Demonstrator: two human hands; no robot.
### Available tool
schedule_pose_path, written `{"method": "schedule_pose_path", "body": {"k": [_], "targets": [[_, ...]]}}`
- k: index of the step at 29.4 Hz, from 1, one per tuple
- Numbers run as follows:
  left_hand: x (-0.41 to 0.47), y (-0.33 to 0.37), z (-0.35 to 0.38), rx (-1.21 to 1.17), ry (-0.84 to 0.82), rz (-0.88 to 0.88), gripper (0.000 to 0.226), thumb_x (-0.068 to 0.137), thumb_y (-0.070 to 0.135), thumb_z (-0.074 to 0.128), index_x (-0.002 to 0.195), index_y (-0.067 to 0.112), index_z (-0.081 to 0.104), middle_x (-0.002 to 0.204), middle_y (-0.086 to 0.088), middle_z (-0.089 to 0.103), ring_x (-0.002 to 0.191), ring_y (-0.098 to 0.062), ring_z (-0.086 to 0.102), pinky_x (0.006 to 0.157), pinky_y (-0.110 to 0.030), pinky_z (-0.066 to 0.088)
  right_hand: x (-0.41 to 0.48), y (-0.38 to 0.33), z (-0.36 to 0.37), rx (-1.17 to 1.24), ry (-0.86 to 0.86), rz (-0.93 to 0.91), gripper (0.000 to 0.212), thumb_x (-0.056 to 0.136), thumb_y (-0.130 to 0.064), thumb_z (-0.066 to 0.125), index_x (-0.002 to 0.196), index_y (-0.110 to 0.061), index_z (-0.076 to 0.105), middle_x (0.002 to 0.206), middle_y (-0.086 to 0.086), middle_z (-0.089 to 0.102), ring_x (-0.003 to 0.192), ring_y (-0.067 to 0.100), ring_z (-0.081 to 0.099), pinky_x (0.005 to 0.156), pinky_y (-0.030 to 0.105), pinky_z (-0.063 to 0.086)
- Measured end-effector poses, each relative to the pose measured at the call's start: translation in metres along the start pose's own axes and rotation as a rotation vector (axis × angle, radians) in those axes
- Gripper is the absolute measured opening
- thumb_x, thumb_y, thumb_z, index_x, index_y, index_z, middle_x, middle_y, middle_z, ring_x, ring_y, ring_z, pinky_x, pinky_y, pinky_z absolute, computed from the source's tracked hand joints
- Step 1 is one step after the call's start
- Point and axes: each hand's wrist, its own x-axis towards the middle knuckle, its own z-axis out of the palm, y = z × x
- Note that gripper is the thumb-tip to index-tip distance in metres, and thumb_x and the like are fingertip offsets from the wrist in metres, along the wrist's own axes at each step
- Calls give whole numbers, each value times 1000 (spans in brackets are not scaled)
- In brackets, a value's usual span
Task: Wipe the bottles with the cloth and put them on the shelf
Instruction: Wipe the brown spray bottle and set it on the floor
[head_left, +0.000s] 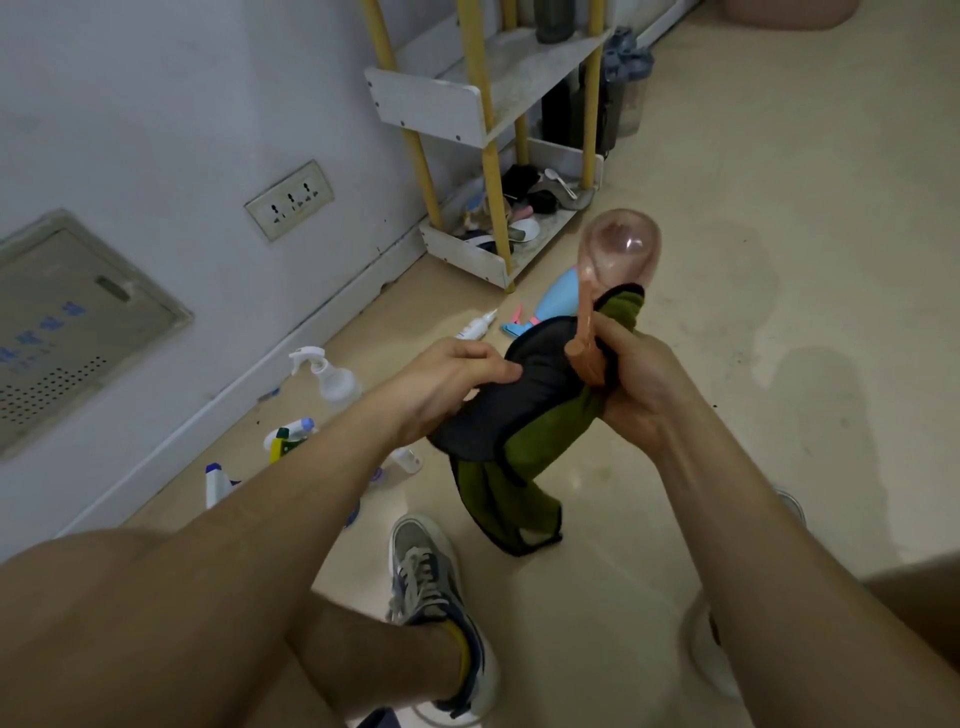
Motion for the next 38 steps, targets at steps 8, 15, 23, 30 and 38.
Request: {"method": "schedule_pose_path", "body": {"k": [8, 15, 23, 30, 38], "targets": [[0, 26, 12, -157, 185, 192, 25, 80, 0, 68, 68, 19, 57, 72, 2, 60, 77, -15, 57, 70, -29, 46, -2, -10, -7, -266, 85, -183, 48, 82, -15, 77, 124, -14, 53, 111, 14, 69, 90, 30, 72, 78, 45, 61], [-12, 52, 14, -590, 54, 165, 21, 81, -2, 50, 86, 18, 54, 78, -2, 55, 66, -16, 50, 57, -28, 42, 3, 5, 4, -599, 334, -435, 38, 77, -32, 78, 109, -21, 59, 97, -4, 67, 91, 18, 66, 83, 41, 57], [-3, 33, 35, 433, 219, 199, 43, 75, 43, 81, 104, 22, 57, 81, 3, 64, 68, -14, 61, 56, -28, 47, 2, 13, 11, -374, 565, -414, 49, 80, -28, 74, 120, -13, 49, 95, -2, 62, 90, 22, 65, 84, 40, 56], [1, 24, 44, 665, 463, 498, 48, 93, 61, 36, 94, 16, 54, 83, -2, 62, 79, -25, 57, 68, -40, 45, -5, 10, 26, -65, 348, -144, 11, 88, -12, 67, 92, -2, 64, 79, 10, 67, 67, 21, 67, 56, 26, 56], [-2, 35, 29, 23, 176, -82, 29, 100, 36, 48, 100, 13, 66, 96, -9, 69, 85, -20, 67, 80, -34, 55, -9, 37, 31, -153, 399, -125, 36, 83, -17, 65, 111, 5, 56, 86, 14, 66, 63, 17, 64, 47, 21, 48]]}}
